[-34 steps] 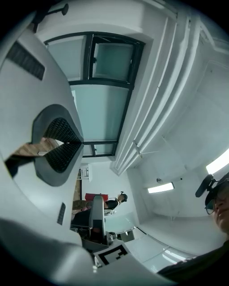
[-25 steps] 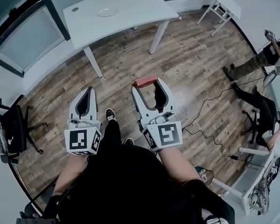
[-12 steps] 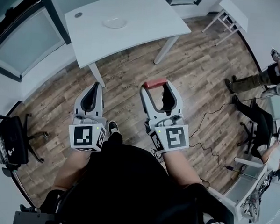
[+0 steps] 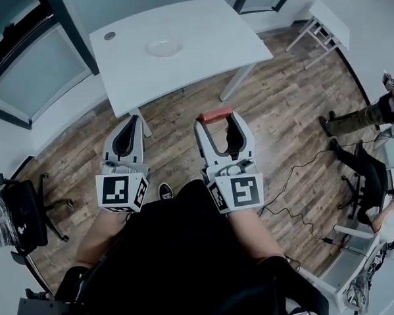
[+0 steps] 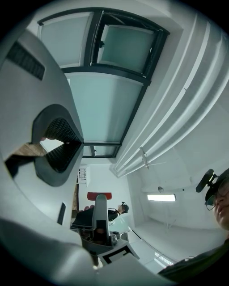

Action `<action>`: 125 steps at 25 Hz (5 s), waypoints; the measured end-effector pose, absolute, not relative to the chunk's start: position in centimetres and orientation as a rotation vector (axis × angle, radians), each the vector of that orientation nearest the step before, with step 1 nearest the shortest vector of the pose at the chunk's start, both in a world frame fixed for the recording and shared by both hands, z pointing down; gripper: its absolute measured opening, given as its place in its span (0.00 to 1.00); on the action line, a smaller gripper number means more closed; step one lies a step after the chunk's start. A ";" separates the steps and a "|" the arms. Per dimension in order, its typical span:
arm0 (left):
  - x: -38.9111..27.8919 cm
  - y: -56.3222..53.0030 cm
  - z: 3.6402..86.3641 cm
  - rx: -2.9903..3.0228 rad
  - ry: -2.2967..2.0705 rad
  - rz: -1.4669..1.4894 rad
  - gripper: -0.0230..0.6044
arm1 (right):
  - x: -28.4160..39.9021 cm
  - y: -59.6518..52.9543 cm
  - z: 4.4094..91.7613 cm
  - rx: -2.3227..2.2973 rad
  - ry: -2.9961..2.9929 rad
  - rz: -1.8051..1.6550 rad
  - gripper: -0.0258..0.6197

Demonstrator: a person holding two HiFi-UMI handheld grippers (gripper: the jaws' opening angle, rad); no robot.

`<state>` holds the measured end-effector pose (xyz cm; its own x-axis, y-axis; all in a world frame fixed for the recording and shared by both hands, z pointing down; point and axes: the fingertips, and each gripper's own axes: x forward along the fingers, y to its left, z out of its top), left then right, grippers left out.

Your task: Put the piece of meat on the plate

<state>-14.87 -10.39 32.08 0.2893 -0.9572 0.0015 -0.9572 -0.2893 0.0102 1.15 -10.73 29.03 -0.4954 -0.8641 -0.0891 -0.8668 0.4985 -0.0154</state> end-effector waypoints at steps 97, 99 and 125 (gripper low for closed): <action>-20.5 -54.4 57.1 2.069 -1.464 0.550 0.26 | -14.0 -55.5 56.4 -1.262 3.485 -0.592 0.44; -21.0 -54.1 56.1 2.065 -1.520 0.531 0.26 | -13.5 -56.0 54.6 -1.329 3.403 -0.522 0.11; -10.3 -36.7 34.0 2.432 -1.962 0.116 0.04 | -1.1 -39.1 32.9 -1.294 2.888 0.007 0.04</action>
